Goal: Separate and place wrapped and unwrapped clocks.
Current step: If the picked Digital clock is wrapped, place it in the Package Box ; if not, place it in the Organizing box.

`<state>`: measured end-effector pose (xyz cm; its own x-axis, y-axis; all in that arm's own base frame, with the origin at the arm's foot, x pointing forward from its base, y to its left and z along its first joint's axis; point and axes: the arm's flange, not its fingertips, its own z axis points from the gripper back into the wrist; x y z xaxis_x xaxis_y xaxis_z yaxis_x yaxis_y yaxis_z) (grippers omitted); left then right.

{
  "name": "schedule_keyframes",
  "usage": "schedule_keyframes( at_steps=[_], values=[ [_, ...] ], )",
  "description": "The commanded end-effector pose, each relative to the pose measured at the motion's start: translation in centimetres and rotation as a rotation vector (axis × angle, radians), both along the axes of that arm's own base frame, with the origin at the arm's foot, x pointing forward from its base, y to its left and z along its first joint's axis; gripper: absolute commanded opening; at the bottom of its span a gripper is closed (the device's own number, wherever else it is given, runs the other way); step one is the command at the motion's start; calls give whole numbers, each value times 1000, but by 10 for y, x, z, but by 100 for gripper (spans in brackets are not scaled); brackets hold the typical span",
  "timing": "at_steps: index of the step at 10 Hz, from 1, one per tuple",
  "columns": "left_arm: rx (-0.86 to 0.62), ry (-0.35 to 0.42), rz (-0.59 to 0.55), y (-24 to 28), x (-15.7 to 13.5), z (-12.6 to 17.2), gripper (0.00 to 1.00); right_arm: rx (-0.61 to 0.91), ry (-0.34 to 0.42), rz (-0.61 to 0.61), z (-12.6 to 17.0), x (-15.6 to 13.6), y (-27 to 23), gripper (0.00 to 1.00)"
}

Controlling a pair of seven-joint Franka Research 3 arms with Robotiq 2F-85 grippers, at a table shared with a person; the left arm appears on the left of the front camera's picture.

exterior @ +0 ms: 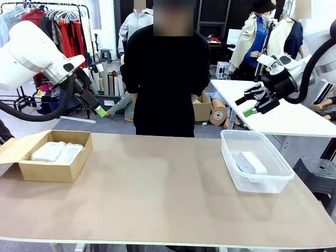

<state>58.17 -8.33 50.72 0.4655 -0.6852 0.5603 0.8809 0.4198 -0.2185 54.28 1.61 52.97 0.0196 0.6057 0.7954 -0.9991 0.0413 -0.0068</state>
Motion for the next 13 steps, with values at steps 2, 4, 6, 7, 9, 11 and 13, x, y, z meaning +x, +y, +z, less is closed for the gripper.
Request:
schedule_keyframes(
  at_steps=[2, 4, 6, 7, 9, 11, 13],
  values=[
    [-106, -131, -229, 16, -4, -14, 100, -1, -6, 0, 3, -1, 1, 100],
    [-207, -190, -371, 29, 0, -10, 100, -1, -6, 0, 3, -1, 1, 100],
    [-241, -284, -471, 36, 0, 3, 100, -1, -6, 0, 3, -1, 1, 100],
    [-253, -312, -523, 40, -2, 6, 100, -1, -6, 0, 3, -1, 1, 100],
    [-257, -334, -572, 45, -2, 14, 100, -1, -6, 0, 3, -1, 1, 100],
    [-261, -343, -576, 51, -3, 19, 100, -1, -6, 0, 3, -1, 1, 100],
    [-264, -380, -548, 55, -3, 25, 100, -1, -6, 0, 3, -1, 1, 100]
  ],
)
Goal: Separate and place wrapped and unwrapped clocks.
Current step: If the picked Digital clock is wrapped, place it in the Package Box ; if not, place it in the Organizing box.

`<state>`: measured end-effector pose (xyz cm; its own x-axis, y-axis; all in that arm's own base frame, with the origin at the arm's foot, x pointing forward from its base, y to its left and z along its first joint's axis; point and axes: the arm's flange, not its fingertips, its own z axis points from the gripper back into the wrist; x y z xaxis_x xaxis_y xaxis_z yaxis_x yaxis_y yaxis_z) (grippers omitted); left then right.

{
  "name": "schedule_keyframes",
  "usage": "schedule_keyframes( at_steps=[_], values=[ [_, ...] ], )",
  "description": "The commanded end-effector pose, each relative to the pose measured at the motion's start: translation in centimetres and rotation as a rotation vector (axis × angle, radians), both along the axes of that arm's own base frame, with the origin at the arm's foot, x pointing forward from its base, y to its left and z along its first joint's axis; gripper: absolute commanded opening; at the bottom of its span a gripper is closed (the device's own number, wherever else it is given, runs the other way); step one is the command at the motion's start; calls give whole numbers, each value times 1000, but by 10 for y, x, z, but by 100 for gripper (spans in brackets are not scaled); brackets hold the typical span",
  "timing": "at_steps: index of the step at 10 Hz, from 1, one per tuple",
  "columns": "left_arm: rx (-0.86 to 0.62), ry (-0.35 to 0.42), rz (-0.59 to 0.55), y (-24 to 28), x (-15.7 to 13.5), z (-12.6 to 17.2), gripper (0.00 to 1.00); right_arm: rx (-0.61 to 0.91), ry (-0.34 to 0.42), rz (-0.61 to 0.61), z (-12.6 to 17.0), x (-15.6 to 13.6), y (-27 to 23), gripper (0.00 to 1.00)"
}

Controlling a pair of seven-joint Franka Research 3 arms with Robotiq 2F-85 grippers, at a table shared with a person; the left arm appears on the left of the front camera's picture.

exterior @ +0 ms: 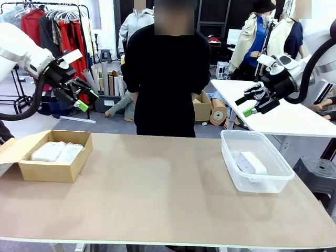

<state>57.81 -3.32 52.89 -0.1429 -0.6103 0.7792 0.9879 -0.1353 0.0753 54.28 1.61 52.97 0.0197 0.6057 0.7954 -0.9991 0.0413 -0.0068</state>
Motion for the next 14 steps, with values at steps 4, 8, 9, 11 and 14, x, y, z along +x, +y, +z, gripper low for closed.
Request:
schedule_keyframes(
  at_steps=[4, 8, 9, 11, 14],
  values=[
    [-17, -61, 14, 4, -1, 10, 100, -1, -6, 0, 3, -1, 1, 100],
    [-9, -55, 14, 3, -2, 11, 100, -1, -6, 0, 3, -1, 1, 100],
    [-15, -50, 37, 3, -2, 12, 100, -1, -6, 0, 3, -1, 1, 100],
    [-2, -39, 17, 4, 1, 12, 100, -1, -6, 0, 3, -1, 1, 100],
    [-2, -39, 17, 4, 1, 12, 100, -1, -6, 0, 3, -1, 1, 100]
  ],
)
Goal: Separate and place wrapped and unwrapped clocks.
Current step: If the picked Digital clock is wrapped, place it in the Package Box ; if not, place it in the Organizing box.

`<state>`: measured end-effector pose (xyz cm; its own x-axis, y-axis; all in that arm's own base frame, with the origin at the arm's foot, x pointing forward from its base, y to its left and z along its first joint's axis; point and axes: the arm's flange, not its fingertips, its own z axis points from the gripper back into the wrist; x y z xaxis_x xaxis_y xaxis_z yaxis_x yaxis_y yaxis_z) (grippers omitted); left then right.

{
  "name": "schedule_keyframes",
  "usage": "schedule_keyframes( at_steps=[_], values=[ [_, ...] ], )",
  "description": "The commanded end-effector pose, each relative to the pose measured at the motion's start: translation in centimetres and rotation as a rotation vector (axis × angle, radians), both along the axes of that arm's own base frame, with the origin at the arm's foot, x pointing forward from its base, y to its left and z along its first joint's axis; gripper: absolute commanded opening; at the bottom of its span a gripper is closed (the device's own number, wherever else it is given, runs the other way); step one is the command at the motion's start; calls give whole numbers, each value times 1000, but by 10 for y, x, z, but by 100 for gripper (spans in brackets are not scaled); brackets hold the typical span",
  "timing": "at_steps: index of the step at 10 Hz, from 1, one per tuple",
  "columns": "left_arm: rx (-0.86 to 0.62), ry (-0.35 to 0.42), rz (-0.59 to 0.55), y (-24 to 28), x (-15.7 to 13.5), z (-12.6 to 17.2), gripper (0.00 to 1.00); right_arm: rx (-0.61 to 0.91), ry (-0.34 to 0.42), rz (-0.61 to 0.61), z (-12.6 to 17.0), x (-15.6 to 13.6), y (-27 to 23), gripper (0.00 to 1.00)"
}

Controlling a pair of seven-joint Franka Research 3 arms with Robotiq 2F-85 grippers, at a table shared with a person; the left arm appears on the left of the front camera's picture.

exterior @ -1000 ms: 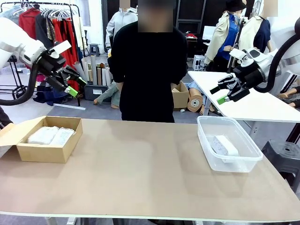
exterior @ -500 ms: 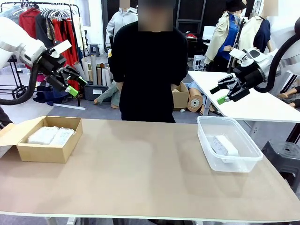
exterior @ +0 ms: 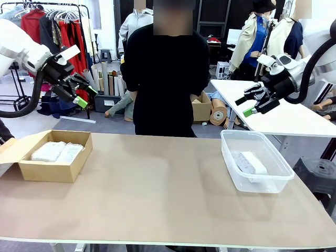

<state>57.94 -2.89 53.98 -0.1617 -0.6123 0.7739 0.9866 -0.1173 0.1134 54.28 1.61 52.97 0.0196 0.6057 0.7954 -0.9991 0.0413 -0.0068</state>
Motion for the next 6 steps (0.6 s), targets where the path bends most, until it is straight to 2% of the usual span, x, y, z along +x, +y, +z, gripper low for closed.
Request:
schedule_keyframes(
  at_steps=[1, 6],
  values=[
    [-1, 0, -1, 0, 0, 1, 100, -1, -6, 0, 3, -1, 1, 100],
    [-1, 0, -1, 0, 0, 1, 100, -1, -6, 0, 3, -1, 1, 100]
  ],
)
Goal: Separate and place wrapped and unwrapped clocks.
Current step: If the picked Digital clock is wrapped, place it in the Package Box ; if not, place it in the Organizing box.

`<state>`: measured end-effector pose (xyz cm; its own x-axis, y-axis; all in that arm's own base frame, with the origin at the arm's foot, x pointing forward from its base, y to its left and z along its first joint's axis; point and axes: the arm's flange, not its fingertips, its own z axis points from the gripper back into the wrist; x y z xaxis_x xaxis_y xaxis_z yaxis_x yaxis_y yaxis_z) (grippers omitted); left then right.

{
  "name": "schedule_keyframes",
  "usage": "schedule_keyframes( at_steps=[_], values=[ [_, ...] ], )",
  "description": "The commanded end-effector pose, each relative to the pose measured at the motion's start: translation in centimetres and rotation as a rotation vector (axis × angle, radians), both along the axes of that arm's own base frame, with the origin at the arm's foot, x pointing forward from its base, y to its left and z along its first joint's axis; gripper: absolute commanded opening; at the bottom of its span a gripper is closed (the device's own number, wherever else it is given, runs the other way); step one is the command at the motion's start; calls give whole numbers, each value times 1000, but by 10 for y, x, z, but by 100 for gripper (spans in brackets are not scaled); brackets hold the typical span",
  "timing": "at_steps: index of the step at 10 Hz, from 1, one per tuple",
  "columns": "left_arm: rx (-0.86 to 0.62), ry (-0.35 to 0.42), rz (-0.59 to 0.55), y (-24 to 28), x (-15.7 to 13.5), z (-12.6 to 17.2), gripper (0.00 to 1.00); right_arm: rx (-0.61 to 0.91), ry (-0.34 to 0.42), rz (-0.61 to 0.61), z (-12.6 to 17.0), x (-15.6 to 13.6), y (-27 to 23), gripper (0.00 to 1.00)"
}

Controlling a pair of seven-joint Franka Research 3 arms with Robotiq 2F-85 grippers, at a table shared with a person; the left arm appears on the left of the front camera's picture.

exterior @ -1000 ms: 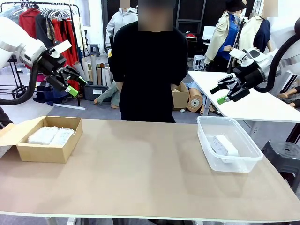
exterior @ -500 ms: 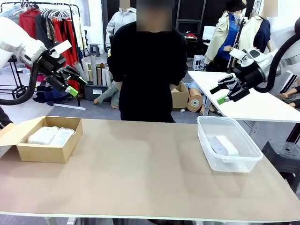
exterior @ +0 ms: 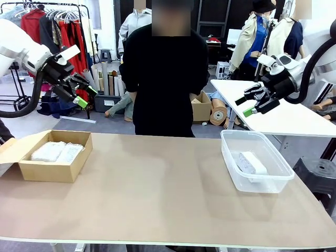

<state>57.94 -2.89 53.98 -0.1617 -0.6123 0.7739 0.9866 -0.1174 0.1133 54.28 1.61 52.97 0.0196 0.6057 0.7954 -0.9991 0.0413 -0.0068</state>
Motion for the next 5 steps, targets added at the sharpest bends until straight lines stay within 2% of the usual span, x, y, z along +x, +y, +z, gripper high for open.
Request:
schedule_keyframes(
  at_steps=[1, 5],
  values=[
    [-1, 0, -1, 0, 0, 1, 100, -1, -6, 0, 3, -1, 1, 100],
    [-1, 0, -1, 0, 0, 1, 100, -1, -6, 0, 3, -1, 1, 100]
  ],
)
